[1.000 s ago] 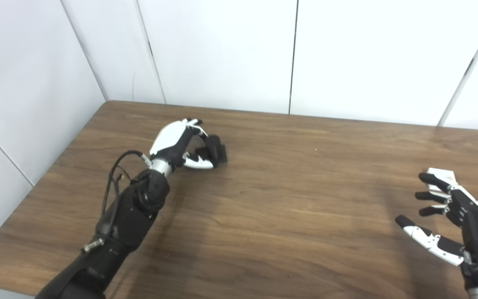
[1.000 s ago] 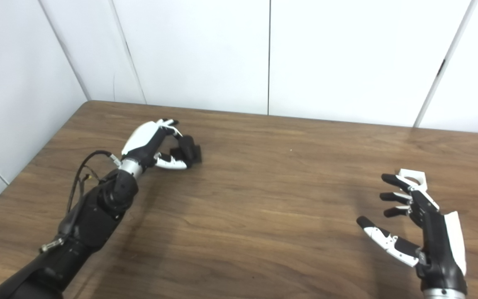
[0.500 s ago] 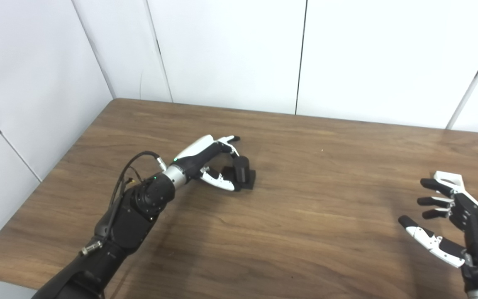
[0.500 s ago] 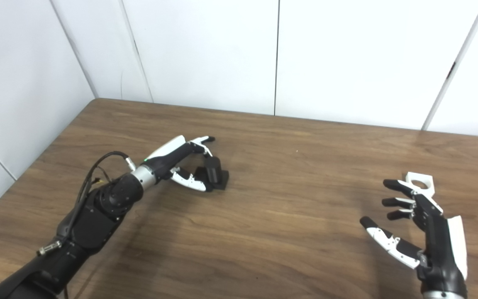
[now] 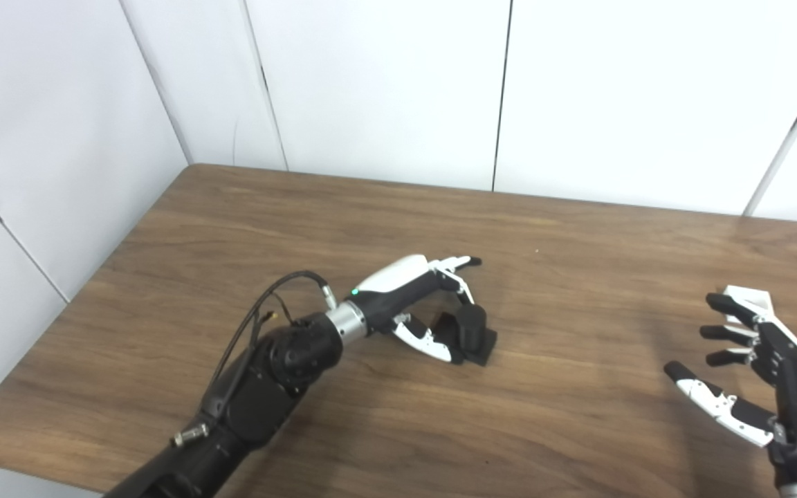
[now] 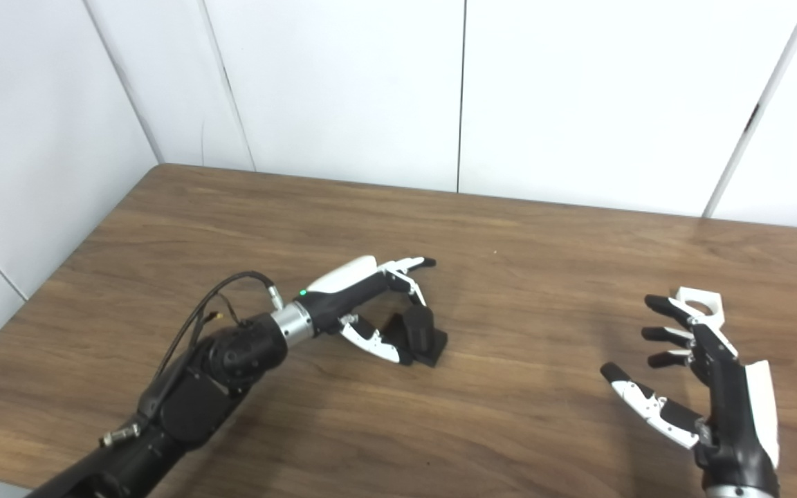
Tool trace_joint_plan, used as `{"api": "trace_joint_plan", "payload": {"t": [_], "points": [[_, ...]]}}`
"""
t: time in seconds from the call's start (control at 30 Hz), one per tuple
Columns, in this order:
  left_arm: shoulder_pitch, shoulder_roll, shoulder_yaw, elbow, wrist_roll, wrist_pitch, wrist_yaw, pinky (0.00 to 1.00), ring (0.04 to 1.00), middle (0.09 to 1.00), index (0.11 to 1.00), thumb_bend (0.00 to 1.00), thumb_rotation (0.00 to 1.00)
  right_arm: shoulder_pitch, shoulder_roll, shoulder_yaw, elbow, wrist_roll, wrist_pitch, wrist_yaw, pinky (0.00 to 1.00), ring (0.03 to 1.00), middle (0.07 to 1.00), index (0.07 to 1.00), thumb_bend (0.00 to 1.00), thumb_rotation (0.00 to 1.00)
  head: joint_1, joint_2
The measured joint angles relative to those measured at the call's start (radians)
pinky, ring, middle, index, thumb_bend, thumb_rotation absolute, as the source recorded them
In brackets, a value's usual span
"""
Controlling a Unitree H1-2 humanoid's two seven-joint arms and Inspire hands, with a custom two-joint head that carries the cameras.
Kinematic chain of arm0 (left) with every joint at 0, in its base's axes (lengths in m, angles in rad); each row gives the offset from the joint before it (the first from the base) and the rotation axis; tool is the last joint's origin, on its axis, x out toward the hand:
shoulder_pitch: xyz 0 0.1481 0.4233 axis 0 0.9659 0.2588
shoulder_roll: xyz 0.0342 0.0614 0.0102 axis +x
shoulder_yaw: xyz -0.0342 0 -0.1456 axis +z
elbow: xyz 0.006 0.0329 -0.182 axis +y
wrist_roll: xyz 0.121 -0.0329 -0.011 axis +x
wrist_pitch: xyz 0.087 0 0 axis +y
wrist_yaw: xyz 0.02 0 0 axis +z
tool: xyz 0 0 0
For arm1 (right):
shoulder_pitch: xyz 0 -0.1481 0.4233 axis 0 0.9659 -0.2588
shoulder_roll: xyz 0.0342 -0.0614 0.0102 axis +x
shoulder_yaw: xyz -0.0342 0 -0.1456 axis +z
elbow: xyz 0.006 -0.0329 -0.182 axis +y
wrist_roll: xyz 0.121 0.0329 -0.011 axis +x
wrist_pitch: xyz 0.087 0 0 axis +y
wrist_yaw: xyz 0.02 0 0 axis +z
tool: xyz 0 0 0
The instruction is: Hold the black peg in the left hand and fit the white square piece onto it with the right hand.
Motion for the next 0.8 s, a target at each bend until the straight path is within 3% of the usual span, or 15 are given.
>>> {"api": "trace_joint_plan", "payload": {"t": [0.23,0.33,0.57,0.8], "points": [[0.022,-0.071,-0.055,-0.014,0.032,-0.056,0.037,1.0,1.0,1.0,0.49,0.52,0.08,-0.001,-0.001,-0.003,0.0,0.008,0.0,0.001,0.51,0.667,0.79,0.75,0.52,0.0,-0.024,0.015],[0.033,-0.096,-0.069,-0.014,0.033,-0.073,0.049,1.0,1.0,1.0,0.49,0.52,0.08,-0.002,-0.003,-0.006,0.0,0.008,0.0,0.001,0.51,0.669,0.789,0.752,0.53,0.0,-0.078,0.04],[0.054,-0.089,-0.079,-0.046,0.033,-0.077,0.044,1.0,1.0,1.0,0.491,0.52,0.08,-0.012,-0.003,-0.018,0.02,0.007,-0.032,-0.013,0.52,0.656,0.779,0.735,0.55,0.08,-0.216,0.081],[0.074,-0.086,-0.089,-0.069,0.011,-0.082,0.019,1.0,1.0,0.999,0.491,0.52,0.08,-0.036,-0.003,-0.016,0.034,-0.023,-0.038,-0.019,0.54,0.663,0.793,0.739,0.55,0.14,-0.298,0.097]]}}
